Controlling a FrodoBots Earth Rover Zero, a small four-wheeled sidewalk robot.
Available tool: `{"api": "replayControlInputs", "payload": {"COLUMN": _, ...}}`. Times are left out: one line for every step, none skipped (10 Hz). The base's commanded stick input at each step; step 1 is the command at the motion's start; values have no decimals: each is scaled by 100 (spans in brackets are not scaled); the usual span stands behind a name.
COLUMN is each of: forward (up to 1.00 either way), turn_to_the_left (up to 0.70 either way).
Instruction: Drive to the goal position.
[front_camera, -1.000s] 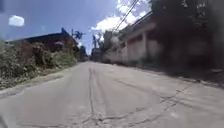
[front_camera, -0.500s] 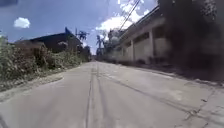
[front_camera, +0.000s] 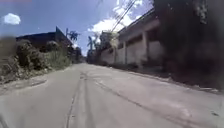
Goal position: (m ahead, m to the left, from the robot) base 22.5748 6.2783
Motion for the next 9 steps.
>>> {"api": "replayControlInputs", "payload": {"forward": 85, "turn_to_the_left": 6}}
{"api": "replayControlInputs", "payload": {"forward": 85, "turn_to_the_left": 10}}
{"api": "replayControlInputs", "payload": {"forward": 85, "turn_to_the_left": 3}}
{"api": "replayControlInputs", "payload": {"forward": 85, "turn_to_the_left": 0}}
{"api": "replayControlInputs", "payload": {"forward": 85, "turn_to_the_left": 0}}
{"api": "replayControlInputs", "payload": {"forward": 85, "turn_to_the_left": 5}}
{"api": "replayControlInputs", "payload": {"forward": 85, "turn_to_the_left": 7}}
{"api": "replayControlInputs", "payload": {"forward": 85, "turn_to_the_left": 8}}
{"api": "replayControlInputs", "payload": {"forward": 85, "turn_to_the_left": 12}}
